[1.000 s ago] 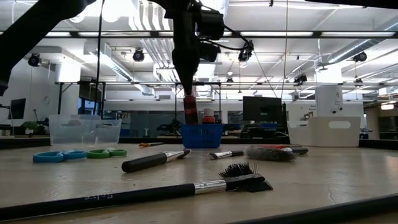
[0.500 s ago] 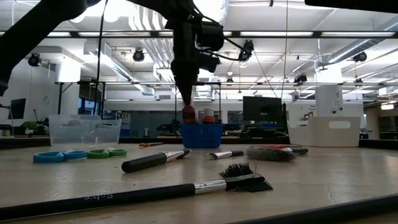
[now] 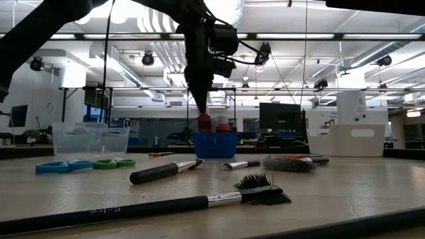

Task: Pick & Place Paint Supplies
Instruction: Put the red paint bottle into the blue bin, then put the black powder brush into the white bin

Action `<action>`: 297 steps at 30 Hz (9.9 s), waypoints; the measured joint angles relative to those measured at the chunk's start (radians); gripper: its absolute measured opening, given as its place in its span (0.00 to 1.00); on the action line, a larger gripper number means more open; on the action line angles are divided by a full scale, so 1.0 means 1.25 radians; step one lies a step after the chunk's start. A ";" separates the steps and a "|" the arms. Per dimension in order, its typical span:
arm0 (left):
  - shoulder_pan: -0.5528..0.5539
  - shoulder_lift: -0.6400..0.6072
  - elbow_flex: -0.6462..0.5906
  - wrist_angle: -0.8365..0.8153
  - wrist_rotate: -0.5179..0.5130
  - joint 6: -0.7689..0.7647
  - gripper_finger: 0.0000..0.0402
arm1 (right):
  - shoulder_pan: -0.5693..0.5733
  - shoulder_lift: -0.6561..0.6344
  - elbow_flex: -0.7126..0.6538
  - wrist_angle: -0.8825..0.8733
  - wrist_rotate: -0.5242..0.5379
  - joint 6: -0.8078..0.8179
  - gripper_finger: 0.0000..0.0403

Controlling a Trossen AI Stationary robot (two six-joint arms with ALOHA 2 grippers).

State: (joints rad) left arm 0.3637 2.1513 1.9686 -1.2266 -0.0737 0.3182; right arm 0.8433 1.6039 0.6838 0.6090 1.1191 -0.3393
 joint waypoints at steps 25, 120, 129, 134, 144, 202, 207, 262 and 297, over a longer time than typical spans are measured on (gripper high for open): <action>0.014 0.000 -0.063 0.069 0.012 -0.002 0.30 | -0.005 0.000 -0.001 0.000 0.000 0.006 0.80; -0.389 -0.359 -0.492 0.238 0.278 -0.199 0.41 | -0.005 0.000 -0.015 0.002 0.006 0.035 0.80; -0.483 -0.359 -0.507 0.353 0.118 -0.313 0.41 | -0.005 0.000 -0.015 0.003 0.006 0.034 0.80; -0.486 -0.355 -0.507 0.361 -0.011 -0.571 0.41 | -0.005 0.000 -0.015 0.008 0.007 0.033 0.80; -0.482 -0.350 -0.550 0.594 -0.012 -0.766 0.41 | -0.005 0.000 -0.015 0.008 0.007 0.035 0.80; -0.416 -0.196 -0.787 0.892 0.042 -0.965 0.18 | -0.005 0.000 -0.016 0.005 0.006 0.038 0.80; -0.415 -0.196 -0.788 0.885 0.051 -0.965 0.06 | -0.005 0.000 -0.016 0.005 0.006 0.038 0.80; -0.514 -0.394 -0.756 1.259 -0.033 -0.440 0.00 | -0.189 0.002 -0.066 0.146 -0.358 0.351 0.66; -0.519 -0.395 -0.725 1.288 -0.025 -0.356 0.00 | -0.317 0.002 -0.040 0.246 -0.603 0.356 0.22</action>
State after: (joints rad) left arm -0.2849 1.6577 1.0622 0.3832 -0.1047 -0.1267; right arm 0.4465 1.6058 0.6338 0.9161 0.3659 0.1051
